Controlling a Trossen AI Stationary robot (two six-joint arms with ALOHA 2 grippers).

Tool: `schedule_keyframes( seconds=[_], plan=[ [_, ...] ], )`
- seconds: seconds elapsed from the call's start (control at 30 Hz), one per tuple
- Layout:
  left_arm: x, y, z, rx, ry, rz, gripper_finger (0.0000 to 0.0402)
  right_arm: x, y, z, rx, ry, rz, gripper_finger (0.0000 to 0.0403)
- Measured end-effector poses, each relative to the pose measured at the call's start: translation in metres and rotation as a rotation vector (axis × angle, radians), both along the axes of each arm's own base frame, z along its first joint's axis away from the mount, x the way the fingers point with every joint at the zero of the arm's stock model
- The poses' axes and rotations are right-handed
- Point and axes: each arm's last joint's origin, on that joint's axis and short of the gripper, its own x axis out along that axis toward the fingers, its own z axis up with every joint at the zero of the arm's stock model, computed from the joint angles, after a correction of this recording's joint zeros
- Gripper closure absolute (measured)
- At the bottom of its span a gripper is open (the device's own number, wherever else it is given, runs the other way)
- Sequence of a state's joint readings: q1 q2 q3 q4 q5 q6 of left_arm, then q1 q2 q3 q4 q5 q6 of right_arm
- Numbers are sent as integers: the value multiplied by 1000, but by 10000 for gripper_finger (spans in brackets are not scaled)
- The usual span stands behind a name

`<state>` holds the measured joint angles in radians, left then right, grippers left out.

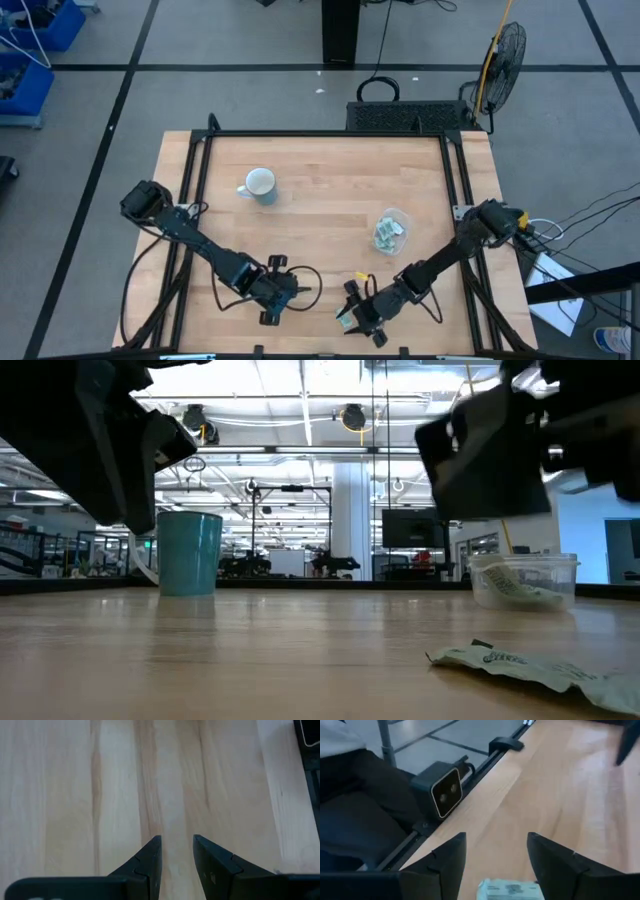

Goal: Pick and place Stevia / Truvia into bins
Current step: Put the stevia packet into the container

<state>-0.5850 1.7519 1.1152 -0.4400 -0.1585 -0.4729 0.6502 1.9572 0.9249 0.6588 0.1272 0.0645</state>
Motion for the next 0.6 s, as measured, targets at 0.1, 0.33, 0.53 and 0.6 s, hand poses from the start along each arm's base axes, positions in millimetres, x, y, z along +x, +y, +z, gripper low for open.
schedule_keyframes(
  seconds=[0.1,0.33,0.53,0.6],
  plan=[
    [1,0,0,-3,-6,3,284,2,1,-21,-20,15,-4,186],
    [1,0,1,1,-13,-10,284,6,2,-34,-67,-66,-77,163],
    [2,0,1,10,-21,-35,284,2,0,-42,-18,44,-146,155],
    [2,0,1,14,-23,-42,284,0,2,-43,-36,38,-140,155]
  ],
)
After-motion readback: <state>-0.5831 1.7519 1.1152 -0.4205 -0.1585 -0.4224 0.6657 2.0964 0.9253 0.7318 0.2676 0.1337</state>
